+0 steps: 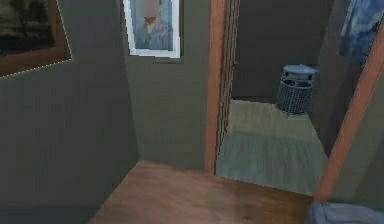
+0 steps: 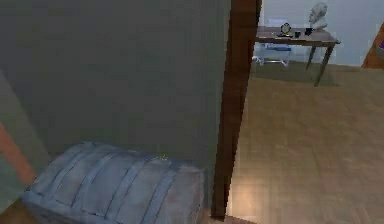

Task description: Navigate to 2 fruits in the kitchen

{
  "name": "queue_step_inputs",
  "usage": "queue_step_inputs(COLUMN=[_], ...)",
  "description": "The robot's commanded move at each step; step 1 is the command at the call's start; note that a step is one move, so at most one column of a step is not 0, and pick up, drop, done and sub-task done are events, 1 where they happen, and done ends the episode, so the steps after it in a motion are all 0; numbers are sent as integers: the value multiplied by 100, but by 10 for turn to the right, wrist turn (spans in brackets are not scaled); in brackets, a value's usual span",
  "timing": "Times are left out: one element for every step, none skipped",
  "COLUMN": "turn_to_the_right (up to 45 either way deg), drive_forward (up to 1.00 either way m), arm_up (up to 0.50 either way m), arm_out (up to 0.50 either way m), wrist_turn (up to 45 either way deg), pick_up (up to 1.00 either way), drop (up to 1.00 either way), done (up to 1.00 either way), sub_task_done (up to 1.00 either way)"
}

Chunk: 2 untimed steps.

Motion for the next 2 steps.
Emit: queue_step_inputs(turn_to_the_right=[150, 0], drive_forward=[0, 100], arm_up=[0, 0], arm_out=[0, 0], wrist_turn=[0, 0], pick_up=[0, 0], drop=[0, 0], done=[0, 0], sub_task_done=[0, 0])
